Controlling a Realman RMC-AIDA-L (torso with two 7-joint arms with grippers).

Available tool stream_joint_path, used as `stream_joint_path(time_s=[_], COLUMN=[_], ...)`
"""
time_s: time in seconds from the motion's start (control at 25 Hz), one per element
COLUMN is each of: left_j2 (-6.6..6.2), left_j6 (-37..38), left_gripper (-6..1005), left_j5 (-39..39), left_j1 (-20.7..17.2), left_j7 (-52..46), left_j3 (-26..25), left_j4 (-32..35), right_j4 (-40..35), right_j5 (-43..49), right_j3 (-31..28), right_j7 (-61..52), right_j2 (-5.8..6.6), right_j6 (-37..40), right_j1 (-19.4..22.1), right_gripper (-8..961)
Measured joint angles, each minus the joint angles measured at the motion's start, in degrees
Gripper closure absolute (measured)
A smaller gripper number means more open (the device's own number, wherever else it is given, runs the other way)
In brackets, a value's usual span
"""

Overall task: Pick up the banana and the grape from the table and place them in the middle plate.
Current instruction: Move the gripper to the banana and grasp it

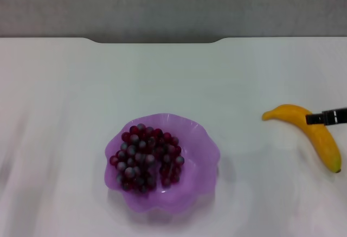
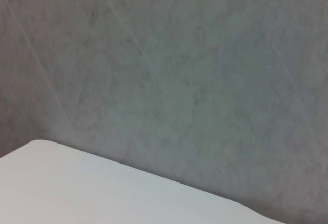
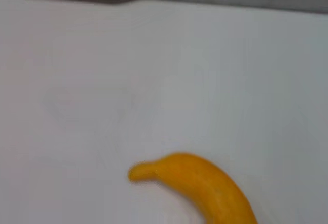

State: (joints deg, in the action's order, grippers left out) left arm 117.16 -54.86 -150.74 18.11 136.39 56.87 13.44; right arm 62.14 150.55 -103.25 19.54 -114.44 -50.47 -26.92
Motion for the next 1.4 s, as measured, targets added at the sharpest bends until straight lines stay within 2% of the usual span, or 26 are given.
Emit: stream_joint_path(time_s=[0.4,1.0,1.4], left_j2=[0.06,0.09,0.15], left_j6=[-0.11,0.01,0.04], left_gripper=[107,110,113], left_j5=[-0.08,-0.04,0.01], left_j1=[0.05,0.44,0.58], left_j7=[-0.06,-0.07,-0.07], left_j3=[-0.1,0.02,0.07], left_j4=[0.0,-0.04,-0.09], right_j4=[-10.9,-17.58,-20.47], right_j5=[2.28,3.83,3.59], right_j3=[-0.33,-0.46,0.7], right_j7=[1.11,1.19,1.21], right_j2=[0.0,0.21,-0.18], right_j6=[3.12,7.38,10.32], right_j1=[-4.55,-6.37,-6.82], right_gripper=[47,47,46])
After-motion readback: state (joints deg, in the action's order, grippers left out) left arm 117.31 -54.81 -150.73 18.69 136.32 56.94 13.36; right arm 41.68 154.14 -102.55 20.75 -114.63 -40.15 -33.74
